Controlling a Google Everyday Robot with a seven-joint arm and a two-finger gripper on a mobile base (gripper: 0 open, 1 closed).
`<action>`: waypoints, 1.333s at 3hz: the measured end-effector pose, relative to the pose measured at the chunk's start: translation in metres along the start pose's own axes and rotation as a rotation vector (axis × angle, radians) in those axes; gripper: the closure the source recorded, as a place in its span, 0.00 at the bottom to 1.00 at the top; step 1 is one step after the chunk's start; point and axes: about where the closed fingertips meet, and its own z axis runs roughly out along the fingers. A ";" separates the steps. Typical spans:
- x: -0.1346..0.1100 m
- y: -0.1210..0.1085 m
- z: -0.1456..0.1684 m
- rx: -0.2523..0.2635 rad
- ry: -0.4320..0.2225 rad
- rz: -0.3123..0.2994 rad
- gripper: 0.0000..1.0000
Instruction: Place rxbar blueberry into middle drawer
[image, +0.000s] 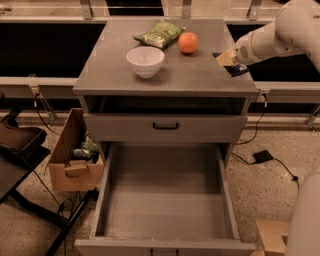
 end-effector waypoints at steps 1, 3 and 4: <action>-0.029 0.019 -0.069 0.046 -0.074 -0.104 1.00; 0.058 0.047 -0.121 0.056 0.005 -0.162 1.00; 0.120 0.056 -0.115 -0.031 0.035 -0.138 1.00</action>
Offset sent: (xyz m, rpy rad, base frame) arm -0.1585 -0.0154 0.0898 -0.1782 -0.1766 0.0447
